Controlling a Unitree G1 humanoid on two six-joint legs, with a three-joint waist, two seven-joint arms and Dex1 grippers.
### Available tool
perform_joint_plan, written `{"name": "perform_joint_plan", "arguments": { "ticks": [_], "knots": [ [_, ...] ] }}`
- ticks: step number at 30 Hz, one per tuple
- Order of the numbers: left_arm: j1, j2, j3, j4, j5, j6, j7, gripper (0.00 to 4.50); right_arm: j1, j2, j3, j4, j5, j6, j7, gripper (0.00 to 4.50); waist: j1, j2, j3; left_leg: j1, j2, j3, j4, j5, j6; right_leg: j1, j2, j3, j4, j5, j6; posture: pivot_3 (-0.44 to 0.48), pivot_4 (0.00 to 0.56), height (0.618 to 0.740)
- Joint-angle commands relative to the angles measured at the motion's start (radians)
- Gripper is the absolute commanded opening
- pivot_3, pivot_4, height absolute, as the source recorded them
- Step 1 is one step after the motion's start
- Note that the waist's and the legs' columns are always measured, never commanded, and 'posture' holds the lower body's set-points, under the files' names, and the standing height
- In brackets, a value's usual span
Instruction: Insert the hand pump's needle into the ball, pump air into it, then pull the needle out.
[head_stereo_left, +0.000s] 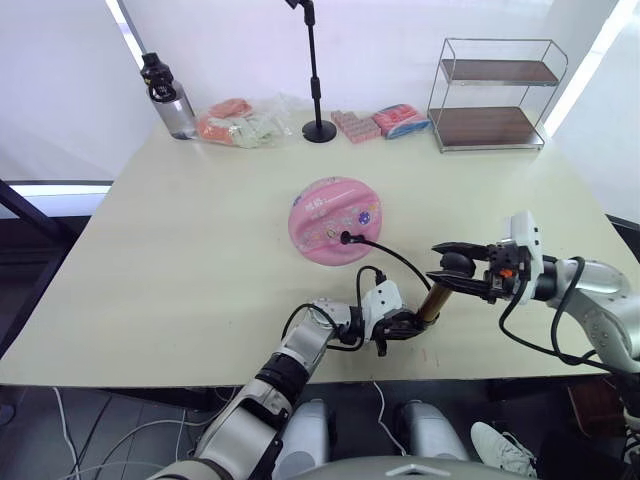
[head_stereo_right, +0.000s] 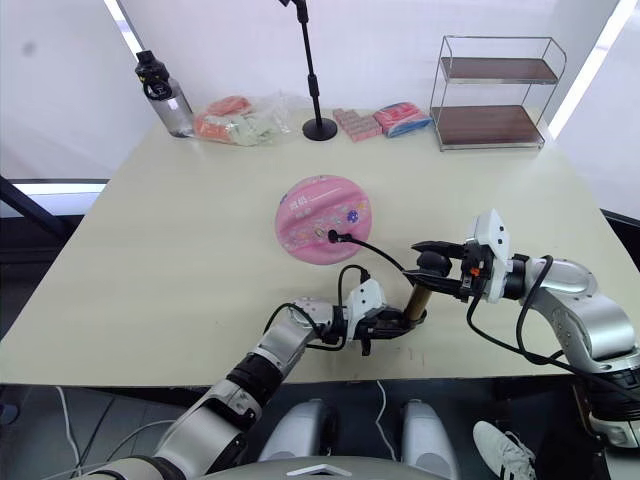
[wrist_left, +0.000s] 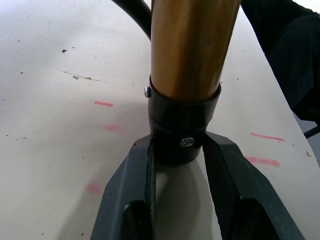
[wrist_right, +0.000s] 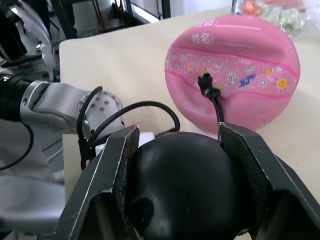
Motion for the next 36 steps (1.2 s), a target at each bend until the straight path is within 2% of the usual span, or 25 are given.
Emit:
{"name": "perform_joint_plan", "arguments": {
  "ticks": [1, 5, 6, 7, 11, 13, 15, 18, 21, 27, 34, 36],
  "knots": [
    [0.030, 0.016, -0.032, 0.045, 0.027, 0.027, -0.028, 0.93, -0.062, -0.034, -0.097, -0.059, 0.099, 0.075, 0.002, 2.05, 0.000, 0.001, 0.001, -0.001, 0.000, 0.000, 0.000, 0.000, 0.000, -0.001, 0.000, 0.000, 0.000, 0.000, 0.000, 0.000, 0.150, 0.740],
    [0.033, 0.018, -0.034, 0.044, 0.026, 0.030, -0.031, 0.93, -0.188, -0.084, -0.210, -0.073, 0.268, 0.195, -0.014, 2.05, 0.002, 0.004, 0.005, -0.003, -0.001, 0.000, 0.000, 0.000, 0.000, -0.002, 0.000, 0.000, 0.000, 0.000, 0.000, 0.000, 0.150, 0.740],
    [0.033, 0.019, -0.034, 0.045, 0.026, 0.030, -0.031, 0.93, -0.224, -0.103, -0.230, -0.066, 0.297, 0.224, -0.017, 2.05, 0.002, 0.004, 0.005, -0.003, -0.001, -0.001, 0.000, 0.000, 0.000, -0.002, 0.000, -0.001, 0.000, 0.000, 0.000, 0.000, 0.150, 0.740],
    [0.032, 0.019, -0.034, 0.045, 0.026, 0.030, -0.032, 0.93, -0.243, -0.116, -0.239, -0.061, 0.309, 0.239, -0.018, 2.05, 0.001, 0.010, 0.011, -0.003, -0.001, -0.001, 0.000, 0.000, 0.000, -0.002, 0.000, -0.001, 0.000, 0.000, 0.000, 0.000, 0.150, 0.740],
    [0.030, 0.020, -0.036, 0.052, 0.028, 0.026, -0.033, 0.93, -0.373, -0.167, -0.298, -0.015, 0.400, 0.337, -0.049, 2.05, 0.001, 0.010, 0.017, -0.003, -0.001, -0.001, 0.000, 0.000, 0.001, -0.002, 0.000, -0.001, 0.000, 0.000, 0.000, 0.000, 0.150, 0.740],
    [0.027, 0.020, -0.037, 0.058, 0.030, 0.022, -0.033, 0.93, -0.434, -0.187, -0.313, 0.012, 0.426, 0.374, -0.066, 2.05, 0.000, 0.014, 0.020, -0.003, -0.001, 0.001, 0.000, 0.000, 0.001, -0.003, -0.001, 0.001, 0.000, 0.000, 0.000, 0.000, 0.150, 0.740],
    [0.025, 0.021, -0.038, 0.060, 0.030, 0.020, -0.033, 0.93, -0.461, -0.205, -0.312, 0.022, 0.444, 0.410, -0.067, 2.05, 0.001, 0.010, 0.023, -0.003, -0.001, 0.001, 0.000, 0.000, 0.001, -0.003, -0.002, 0.000, 0.000, 0.000, 0.000, 0.000, 0.150, 0.740],
    [0.025, 0.020, -0.039, 0.061, 0.030, 0.018, -0.035, 0.93, -0.489, -0.224, -0.312, 0.034, 0.473, 0.471, -0.080, 2.05, 0.001, 0.010, 0.023, -0.006, -0.001, 0.001, 0.000, 0.000, 0.001, -0.005, -0.002, 0.001, 0.000, 0.000, 0.000, 0.000, 0.150, 0.740],
    [0.024, 0.021, -0.038, 0.063, 0.029, 0.017, -0.036, 0.93, -0.490, -0.228, -0.302, 0.033, 0.456, 0.487, -0.088, 2.05, 0.001, 0.011, 0.023, -0.010, -0.001, 0.001, 0.000, 0.000, 0.001, -0.009, -0.003, 0.001, 0.000, 0.001, 0.002, 0.000, 0.150, 0.740],
    [0.023, 0.025, -0.035, 0.062, 0.028, 0.023, -0.038, 0.93, -0.377, -0.200, -0.256, -0.027, 0.344, 0.396, -0.063, 2.05, 0.001, 0.011, 0.023, -0.016, -0.002, -0.002, 0.002, 0.000, 0.001, -0.013, -0.003, -0.002, 0.000, 0.003, 0.005, 0.000, 0.150, 0.740],
    [0.028, 0.034, -0.033, 0.057, 0.026, 0.028, -0.040, 0.93, -0.210, -0.134, -0.230, -0.115, 0.252, 0.263, -0.062, 2.05, -0.001, 0.009, 0.022, -0.011, -0.001, -0.003, 0.002, 0.000, 0.001, -0.008, 0.000, -0.003, 0.000, 0.002, 0.005, 0.000, 0.150, 0.740],
    [0.027, 0.036, -0.034, 0.057, 0.026, 0.029, -0.040, 0.93, -0.166, -0.126, -0.216, -0.136, 0.229, 0.237, -0.058, 2.05, -0.001, 0.008, 0.022, -0.005, -0.001, -0.002, 0.001, 0.000, 0.001, -0.003, 0.000, -0.002, 0.000, 0.001, 0.002, 0.000, 0.150, 0.740]
  ]
}}
